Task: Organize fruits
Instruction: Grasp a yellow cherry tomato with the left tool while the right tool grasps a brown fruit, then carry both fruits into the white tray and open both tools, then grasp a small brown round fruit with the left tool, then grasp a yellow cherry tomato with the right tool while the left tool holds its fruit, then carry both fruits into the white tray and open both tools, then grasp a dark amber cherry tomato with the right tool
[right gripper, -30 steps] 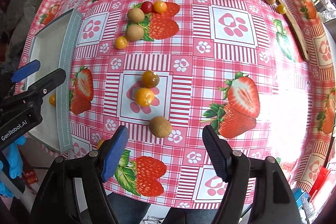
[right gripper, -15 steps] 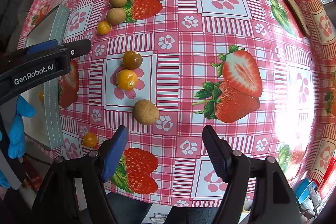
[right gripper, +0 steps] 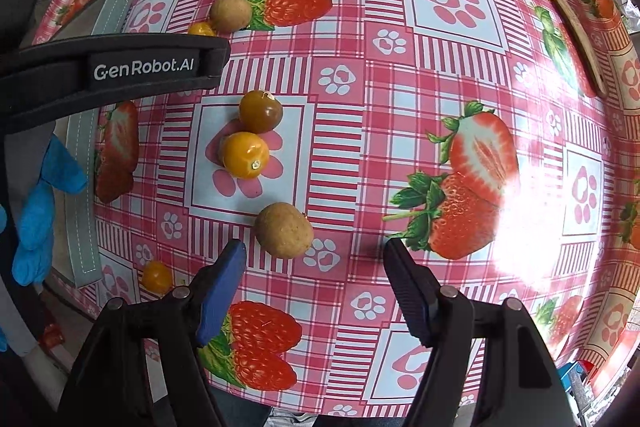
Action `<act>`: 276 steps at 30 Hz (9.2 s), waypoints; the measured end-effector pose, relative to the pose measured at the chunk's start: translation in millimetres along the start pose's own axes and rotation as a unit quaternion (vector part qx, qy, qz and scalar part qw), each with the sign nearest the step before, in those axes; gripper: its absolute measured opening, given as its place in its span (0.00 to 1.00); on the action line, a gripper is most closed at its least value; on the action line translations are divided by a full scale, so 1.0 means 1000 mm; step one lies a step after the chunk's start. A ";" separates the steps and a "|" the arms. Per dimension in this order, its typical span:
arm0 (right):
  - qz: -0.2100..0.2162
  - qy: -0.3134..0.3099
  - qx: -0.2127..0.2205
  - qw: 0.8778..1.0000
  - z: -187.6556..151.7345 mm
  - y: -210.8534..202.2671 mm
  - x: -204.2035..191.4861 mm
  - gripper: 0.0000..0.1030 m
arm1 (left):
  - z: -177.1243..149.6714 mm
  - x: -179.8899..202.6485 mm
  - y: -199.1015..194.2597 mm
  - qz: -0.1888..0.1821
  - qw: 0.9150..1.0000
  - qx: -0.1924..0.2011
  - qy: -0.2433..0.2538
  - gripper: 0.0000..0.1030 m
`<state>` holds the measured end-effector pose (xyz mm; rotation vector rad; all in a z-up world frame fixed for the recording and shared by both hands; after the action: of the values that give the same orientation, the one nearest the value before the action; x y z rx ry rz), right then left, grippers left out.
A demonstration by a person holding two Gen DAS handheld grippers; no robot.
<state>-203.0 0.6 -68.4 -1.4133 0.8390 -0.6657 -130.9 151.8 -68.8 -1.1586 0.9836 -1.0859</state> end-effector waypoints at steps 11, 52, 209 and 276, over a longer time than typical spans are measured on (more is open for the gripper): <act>-0.003 -0.009 0.006 1.000 0.013 -0.004 -0.022 0.29 | 0.001 0.012 -0.010 -0.045 0.999 0.001 -0.002 0.20; 0.063 -0.074 0.029 0.995 0.030 -0.062 -0.080 0.29 | -0.141 -0.134 -0.083 -0.031 0.979 0.037 -0.199 0.21; 0.099 -0.058 0.056 0.992 0.057 -0.060 -0.111 0.26 | -0.148 -0.177 -0.076 -0.012 0.970 0.031 -0.239 0.29; 0.066 -0.045 0.035 0.996 0.071 -0.054 -0.075 0.68 | -0.091 -0.132 -0.095 0.037 0.991 0.064 -0.115 0.77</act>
<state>-181.9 98.8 -9.4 -1.3037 0.8230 -0.5225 -259.1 256.6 17.1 -1.1055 0.7592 -0.9197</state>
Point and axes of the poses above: each gripper's, at about its wrist camera, not at the fingertips, and y roughly the way its jaws point, x to its right, z to its top, the point moved 8 cm from there along y, roughly the way its jaws point, and after that the axes turned 2 degrees about -x, right-handed, at the moved point
